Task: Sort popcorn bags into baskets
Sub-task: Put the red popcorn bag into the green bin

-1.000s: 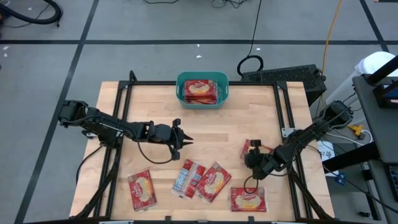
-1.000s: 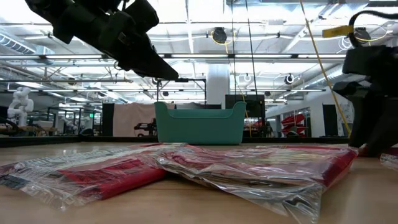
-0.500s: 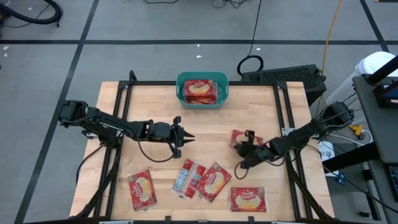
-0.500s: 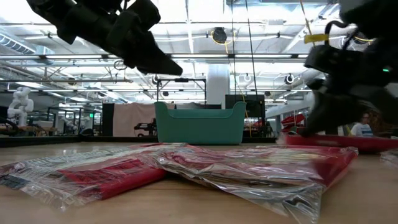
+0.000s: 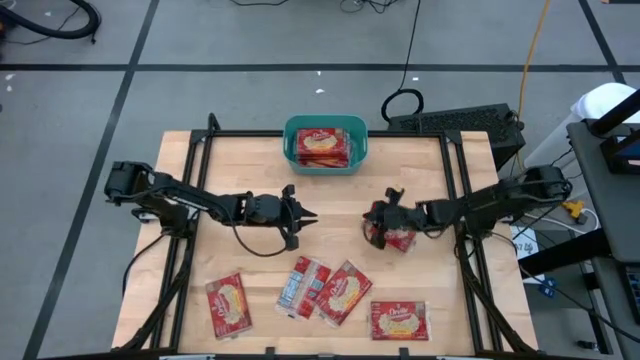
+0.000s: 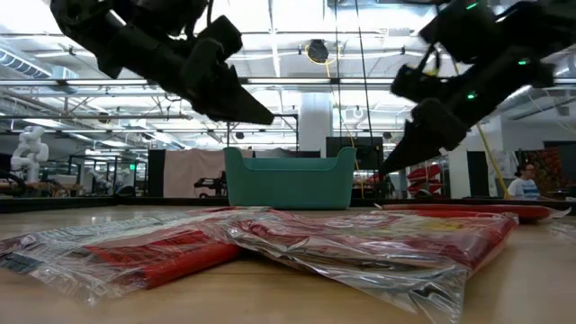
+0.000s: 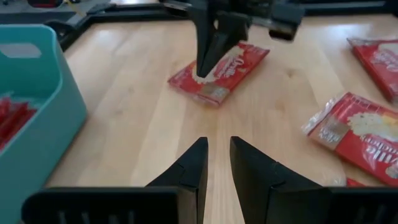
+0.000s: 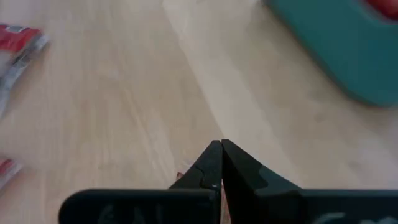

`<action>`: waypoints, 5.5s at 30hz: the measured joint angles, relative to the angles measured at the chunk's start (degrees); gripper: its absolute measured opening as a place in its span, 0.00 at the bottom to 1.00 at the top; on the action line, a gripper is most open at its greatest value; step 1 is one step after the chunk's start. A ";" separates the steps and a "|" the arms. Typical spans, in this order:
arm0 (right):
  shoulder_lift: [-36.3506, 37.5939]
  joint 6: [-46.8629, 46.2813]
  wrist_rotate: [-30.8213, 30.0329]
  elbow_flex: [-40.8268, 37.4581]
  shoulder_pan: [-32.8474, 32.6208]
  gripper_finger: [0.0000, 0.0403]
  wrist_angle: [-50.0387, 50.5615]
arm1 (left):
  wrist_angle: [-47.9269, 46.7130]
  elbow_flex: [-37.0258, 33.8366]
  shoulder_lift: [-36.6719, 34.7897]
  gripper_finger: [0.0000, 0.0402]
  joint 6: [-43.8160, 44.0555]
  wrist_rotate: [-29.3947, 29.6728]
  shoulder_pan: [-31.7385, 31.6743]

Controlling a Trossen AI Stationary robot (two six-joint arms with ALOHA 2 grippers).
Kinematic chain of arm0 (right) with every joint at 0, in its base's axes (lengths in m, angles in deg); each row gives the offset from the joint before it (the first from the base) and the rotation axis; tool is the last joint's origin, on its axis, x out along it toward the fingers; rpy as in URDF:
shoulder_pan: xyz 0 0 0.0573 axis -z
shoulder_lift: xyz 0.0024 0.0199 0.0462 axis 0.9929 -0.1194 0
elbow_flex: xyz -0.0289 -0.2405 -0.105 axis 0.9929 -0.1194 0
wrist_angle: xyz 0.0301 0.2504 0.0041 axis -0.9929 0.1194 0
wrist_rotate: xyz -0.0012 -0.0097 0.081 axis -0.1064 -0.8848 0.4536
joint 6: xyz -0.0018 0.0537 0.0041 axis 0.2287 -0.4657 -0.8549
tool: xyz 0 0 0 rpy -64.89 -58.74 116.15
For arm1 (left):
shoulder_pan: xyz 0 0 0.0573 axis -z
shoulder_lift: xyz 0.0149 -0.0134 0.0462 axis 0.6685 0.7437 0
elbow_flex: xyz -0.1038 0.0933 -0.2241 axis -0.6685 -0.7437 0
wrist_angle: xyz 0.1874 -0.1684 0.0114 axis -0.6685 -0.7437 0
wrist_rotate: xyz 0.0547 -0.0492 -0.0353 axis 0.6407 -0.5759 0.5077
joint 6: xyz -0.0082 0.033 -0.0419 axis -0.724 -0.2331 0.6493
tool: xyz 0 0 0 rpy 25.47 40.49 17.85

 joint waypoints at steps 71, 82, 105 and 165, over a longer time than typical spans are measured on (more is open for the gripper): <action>0.30 11.29 18.68 13.75 20.54 0.00 26.35 | 17.71 0.61 16.83 0.18 4.15 -0.54 -3.69; 1.62 -11.99 17.19 9.47 11.51 0.06 37.28 | 16.71 0.61 16.83 0.18 5.09 -0.58 -3.76; -2.14 -12.64 12.29 -0.40 2.83 0.07 -15.55 | 17.70 0.59 16.83 0.18 6.83 -3.86 -3.48; -8.92 7.10 34.86 -0.34 28.11 0.00 -8.38 | -2.58 20.86 31.97 0.18 10.05 -10.74 -9.38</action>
